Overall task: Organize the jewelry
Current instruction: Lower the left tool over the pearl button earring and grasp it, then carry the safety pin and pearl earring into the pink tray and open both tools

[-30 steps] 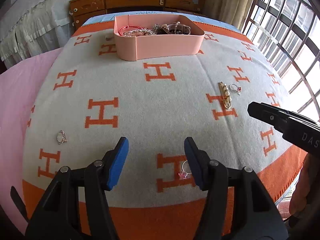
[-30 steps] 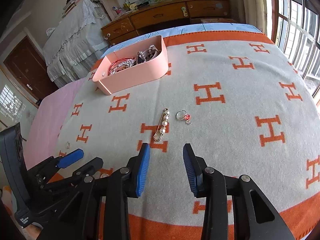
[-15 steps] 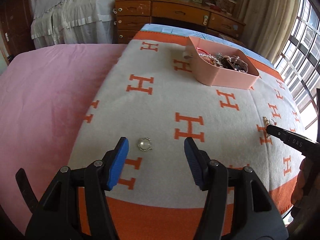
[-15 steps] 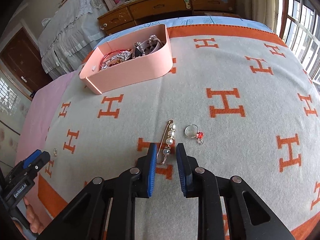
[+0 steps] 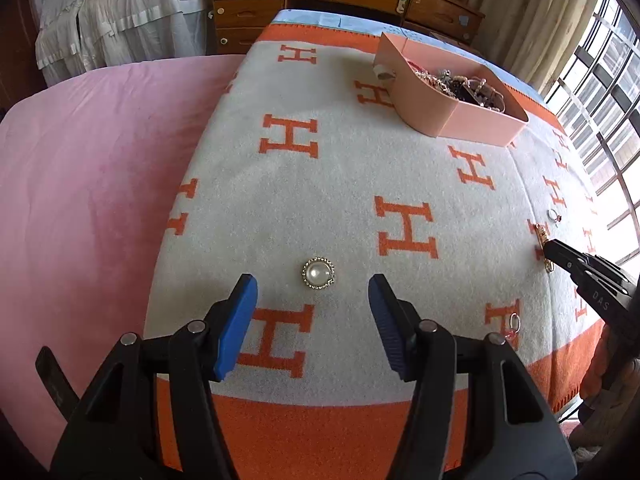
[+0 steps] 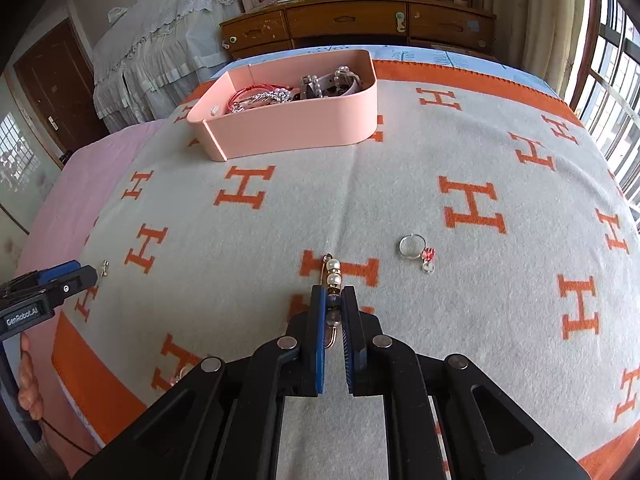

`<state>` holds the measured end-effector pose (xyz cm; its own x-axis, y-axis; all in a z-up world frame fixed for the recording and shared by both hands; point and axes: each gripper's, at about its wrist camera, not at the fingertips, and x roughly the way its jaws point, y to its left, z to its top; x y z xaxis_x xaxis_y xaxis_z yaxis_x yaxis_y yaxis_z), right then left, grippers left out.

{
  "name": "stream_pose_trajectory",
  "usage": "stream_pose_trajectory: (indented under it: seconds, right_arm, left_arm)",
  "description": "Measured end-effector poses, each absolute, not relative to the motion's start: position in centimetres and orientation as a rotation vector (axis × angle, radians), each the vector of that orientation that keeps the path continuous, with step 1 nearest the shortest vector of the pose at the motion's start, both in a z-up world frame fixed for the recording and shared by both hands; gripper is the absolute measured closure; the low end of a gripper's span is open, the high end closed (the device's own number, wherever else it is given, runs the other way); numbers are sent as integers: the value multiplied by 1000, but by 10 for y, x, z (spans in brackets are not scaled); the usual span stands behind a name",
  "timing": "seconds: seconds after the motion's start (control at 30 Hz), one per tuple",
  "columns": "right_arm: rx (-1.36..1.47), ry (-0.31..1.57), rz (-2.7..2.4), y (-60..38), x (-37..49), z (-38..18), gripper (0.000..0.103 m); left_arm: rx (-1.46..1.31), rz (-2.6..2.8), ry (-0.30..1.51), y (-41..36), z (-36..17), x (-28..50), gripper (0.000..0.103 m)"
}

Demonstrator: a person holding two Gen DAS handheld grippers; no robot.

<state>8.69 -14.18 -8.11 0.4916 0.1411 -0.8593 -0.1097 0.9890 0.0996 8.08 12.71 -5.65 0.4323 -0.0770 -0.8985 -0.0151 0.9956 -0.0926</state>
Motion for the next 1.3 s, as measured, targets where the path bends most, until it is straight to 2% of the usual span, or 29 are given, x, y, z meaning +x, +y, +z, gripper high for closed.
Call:
stream_pose_trajectory:
  seconds: [0.2,0.8,0.87,0.93,1.17,1.3]
  right_arm:
    - [52,1042,181,-149,67,-82,95]
    - [58,1046,192,-152,62,-81,95]
    - [54,1048,187,-151,62,-81,95]
    - [49,1050,183,-151,61,-81,95]
    - [36,1054,166,-148,62,-81,95]
    - [33,1055,160,-148,62,-81,95]
  left_arm:
    - [-24,-56,1140,120,-67,89,48]
    - [336,-475,991,130,-71,91,48]
    - [321,-524,987,134,-72,92,54]
    - [301,-579,989,136,-72,94,63]
    - [340,-667,975,138,-72,96,75]
    - [339,-672,975,142,-72,97,86]
